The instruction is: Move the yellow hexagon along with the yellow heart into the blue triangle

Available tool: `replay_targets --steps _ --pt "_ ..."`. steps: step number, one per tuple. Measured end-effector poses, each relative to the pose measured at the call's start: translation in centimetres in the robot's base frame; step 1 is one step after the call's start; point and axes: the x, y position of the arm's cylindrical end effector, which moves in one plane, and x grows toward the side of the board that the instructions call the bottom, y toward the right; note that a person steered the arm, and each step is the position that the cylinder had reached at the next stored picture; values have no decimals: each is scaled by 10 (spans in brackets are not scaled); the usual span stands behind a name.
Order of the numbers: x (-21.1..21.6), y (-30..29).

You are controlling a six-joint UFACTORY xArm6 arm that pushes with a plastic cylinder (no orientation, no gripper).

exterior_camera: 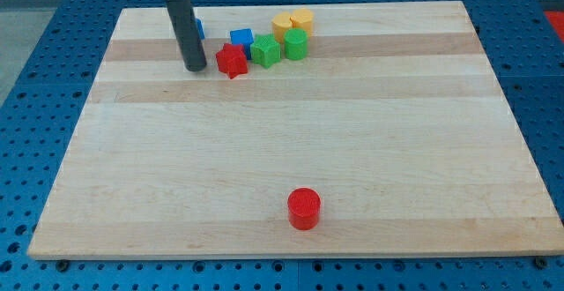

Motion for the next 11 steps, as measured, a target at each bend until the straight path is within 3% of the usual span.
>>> replay_targets --steps 3,6,11 --pt "-8 114" --pt "-33 92" --pt "-136 73"
